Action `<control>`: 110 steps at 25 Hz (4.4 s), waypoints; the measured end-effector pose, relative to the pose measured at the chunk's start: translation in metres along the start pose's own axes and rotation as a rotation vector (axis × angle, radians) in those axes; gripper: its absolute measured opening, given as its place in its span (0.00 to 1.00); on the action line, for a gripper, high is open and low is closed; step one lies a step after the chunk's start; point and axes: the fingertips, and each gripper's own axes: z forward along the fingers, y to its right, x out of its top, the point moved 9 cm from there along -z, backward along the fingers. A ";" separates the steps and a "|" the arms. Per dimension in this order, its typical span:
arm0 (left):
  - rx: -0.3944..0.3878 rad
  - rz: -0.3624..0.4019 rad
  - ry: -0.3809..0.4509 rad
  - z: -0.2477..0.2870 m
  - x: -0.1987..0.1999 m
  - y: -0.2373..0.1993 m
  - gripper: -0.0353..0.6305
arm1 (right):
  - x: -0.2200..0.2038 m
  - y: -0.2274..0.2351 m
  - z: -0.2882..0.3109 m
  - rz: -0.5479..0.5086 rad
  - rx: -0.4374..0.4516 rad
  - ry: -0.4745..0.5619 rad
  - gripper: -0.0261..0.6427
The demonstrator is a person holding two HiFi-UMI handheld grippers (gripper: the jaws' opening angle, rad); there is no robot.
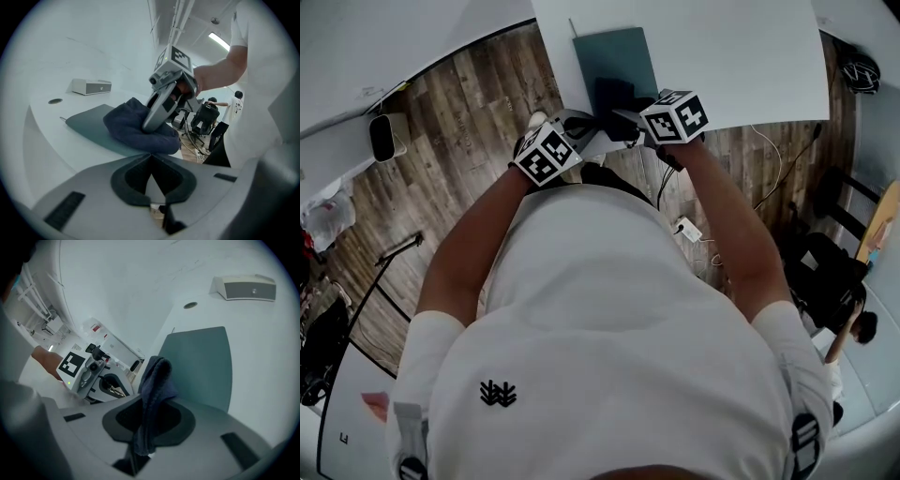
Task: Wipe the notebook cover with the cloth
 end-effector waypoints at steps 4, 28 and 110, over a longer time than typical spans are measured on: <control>-0.016 -0.029 0.008 -0.001 -0.003 -0.002 0.06 | -0.005 0.014 -0.009 0.017 -0.025 -0.010 0.11; -0.070 -0.119 0.033 0.000 -0.009 -0.010 0.06 | 0.033 0.024 -0.049 -0.074 -0.087 -0.050 0.11; -0.104 -0.107 0.014 0.007 -0.011 -0.012 0.06 | 0.087 0.115 -0.057 0.028 -0.170 -0.101 0.11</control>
